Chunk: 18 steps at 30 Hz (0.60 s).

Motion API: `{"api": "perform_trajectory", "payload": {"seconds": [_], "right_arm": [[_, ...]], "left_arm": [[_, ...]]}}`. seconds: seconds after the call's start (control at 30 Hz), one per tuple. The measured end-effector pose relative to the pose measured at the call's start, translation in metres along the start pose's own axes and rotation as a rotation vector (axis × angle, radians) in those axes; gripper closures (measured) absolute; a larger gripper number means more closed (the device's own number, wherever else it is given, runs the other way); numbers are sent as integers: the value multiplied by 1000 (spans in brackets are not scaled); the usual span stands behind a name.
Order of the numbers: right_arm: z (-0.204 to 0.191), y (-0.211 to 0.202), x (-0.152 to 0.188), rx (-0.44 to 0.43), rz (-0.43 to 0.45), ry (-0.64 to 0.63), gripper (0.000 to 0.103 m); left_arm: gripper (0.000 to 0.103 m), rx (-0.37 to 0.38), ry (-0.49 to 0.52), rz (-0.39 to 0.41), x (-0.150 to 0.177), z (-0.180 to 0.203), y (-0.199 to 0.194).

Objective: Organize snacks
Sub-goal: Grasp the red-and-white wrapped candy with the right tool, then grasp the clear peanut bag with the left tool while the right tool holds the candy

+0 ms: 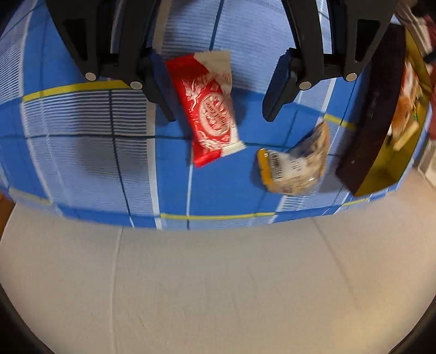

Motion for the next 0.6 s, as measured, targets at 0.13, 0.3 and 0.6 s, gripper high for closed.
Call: {"api": "perform_trajectory", "payload": {"seconds": [0.13, 0.3, 0.6], "right_arm": [[0, 11, -5, 44, -4, 11, 39], [8, 12, -5, 46, -33, 44, 68], [31, -7, 18, 109, -88, 139, 71]], "left_arm": [[12, 0, 14, 2, -6, 6, 5], [12, -17, 44, 9, -17, 13, 6], [12, -33, 69, -35, -61, 25, 37]]}}
Point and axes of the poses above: each gripper's, at about its wrist camera, not at the fingertips, and y roughly the way its jaws point, z to its right, x to its underside, the point moved 3 cm from there along y, roughly the way its jaws point, and after that the axes turned 12 degrees about x, right-handed, at the moved point
